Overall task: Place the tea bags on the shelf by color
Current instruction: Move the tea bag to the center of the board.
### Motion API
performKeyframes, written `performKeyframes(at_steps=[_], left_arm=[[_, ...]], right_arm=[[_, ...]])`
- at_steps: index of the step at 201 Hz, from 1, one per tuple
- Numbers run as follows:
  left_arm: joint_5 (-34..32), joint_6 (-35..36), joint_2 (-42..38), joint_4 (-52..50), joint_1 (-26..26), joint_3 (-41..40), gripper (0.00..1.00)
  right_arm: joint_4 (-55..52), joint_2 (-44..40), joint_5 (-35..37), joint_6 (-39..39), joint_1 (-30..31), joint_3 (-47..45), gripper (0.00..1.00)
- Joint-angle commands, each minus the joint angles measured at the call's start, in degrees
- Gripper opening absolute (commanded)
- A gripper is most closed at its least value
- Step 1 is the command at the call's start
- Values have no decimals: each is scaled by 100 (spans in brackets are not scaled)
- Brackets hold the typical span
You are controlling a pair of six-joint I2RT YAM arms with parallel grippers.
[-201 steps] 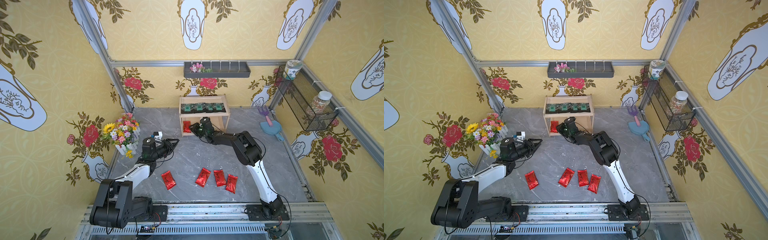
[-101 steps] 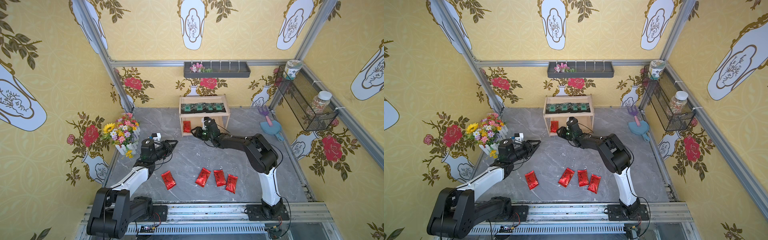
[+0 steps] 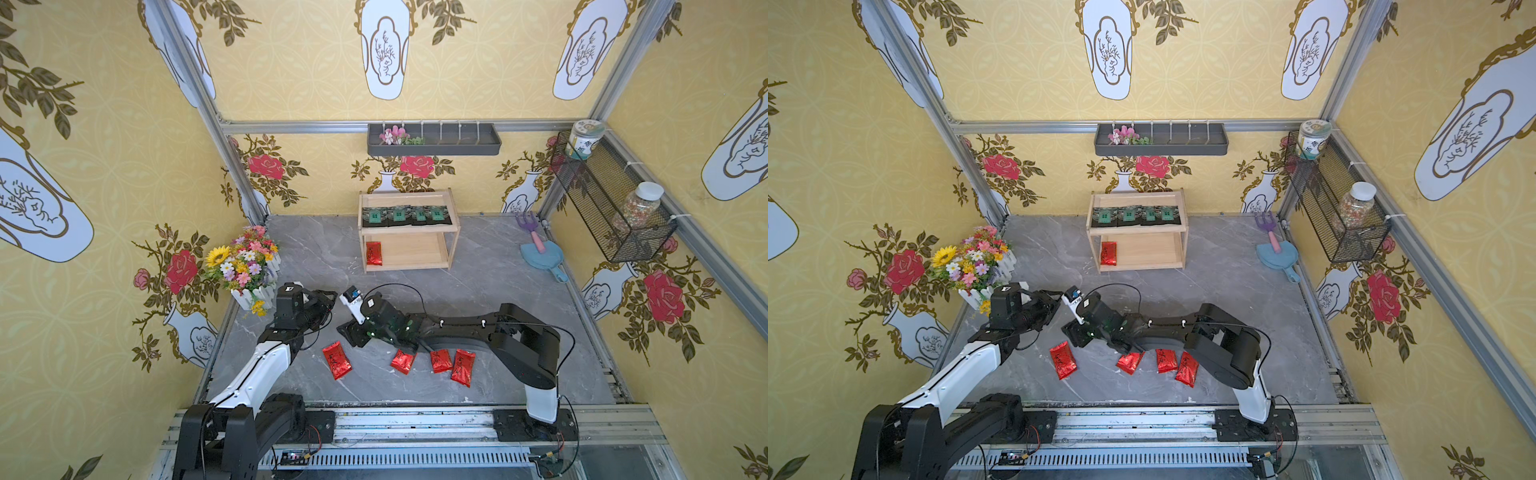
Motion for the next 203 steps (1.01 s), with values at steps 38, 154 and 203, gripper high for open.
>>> performKeyframes(at_steps=[38, 154, 203], left_arm=[[-690, -146, -184, -659, 161, -10, 50], [-636, -189, -126, -486, 318, -212, 58], [-327, -114, 92, -161, 319, -263, 57]], right_arm=[[-828, 652, 647, -1475, 895, 715, 94], [-1348, 1166, 681, -843, 423, 1026, 99], [-1161, 1030, 448, -687, -8, 761, 94]])
